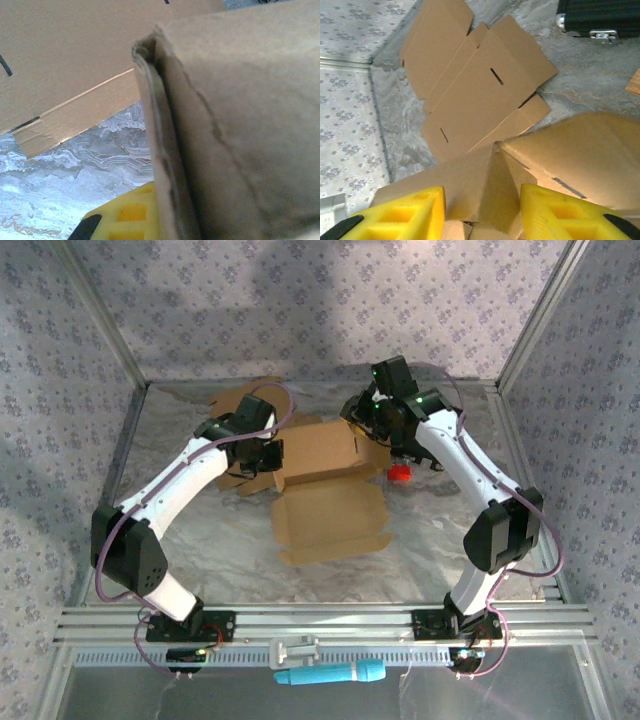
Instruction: Fold the paper box
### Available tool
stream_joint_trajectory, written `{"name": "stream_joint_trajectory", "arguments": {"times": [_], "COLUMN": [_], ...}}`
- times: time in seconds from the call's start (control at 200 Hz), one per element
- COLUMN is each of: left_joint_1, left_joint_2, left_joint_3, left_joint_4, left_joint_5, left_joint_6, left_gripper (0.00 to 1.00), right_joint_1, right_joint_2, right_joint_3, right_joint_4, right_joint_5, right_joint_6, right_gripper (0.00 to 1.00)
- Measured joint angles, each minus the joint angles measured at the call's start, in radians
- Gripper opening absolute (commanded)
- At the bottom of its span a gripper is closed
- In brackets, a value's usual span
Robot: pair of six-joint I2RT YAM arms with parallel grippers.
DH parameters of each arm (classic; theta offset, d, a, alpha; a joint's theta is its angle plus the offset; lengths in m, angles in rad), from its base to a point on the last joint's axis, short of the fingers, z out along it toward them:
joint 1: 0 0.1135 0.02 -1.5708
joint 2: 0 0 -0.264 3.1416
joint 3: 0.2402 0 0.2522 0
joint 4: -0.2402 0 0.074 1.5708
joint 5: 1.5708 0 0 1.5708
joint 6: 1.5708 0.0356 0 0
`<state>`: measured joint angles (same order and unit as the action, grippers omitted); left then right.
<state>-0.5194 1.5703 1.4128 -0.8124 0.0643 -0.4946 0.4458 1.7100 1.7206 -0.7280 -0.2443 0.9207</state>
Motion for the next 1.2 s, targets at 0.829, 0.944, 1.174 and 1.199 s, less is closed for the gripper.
{"name": "stream_joint_trajectory", "arguments": {"times": [0.829, 0.944, 1.174, 1.199], "left_joint_1": [0.009, 0.009, 0.009, 0.009], "left_joint_2": [-0.001, -0.001, -0.001, -0.001], "left_joint_3": [-0.003, -0.003, -0.003, -0.003], "left_joint_4": [0.038, 0.038, 0.038, 0.038], "left_joint_5": [0.026, 0.029, 0.03, 0.031], "left_joint_6": [0.008, 0.008, 0.008, 0.008], "left_gripper": [0.0, 0.0, 0.0, 0.0], "right_joint_1": [-0.061, -0.047, -0.04, -0.037], "right_joint_2": [-0.332, -0.314, -0.253, -0.247], "right_joint_3": [-0.473, -0.481, -0.479, -0.479], "right_joint_4": [-0.017, 0.011, 0.048, 0.048], "right_joint_5": [0.044, 0.055, 0.07, 0.073], "right_joint_6": [-0.066, -0.073, -0.081, -0.082], "right_gripper": [0.56, 0.55, 0.5, 0.51]}}
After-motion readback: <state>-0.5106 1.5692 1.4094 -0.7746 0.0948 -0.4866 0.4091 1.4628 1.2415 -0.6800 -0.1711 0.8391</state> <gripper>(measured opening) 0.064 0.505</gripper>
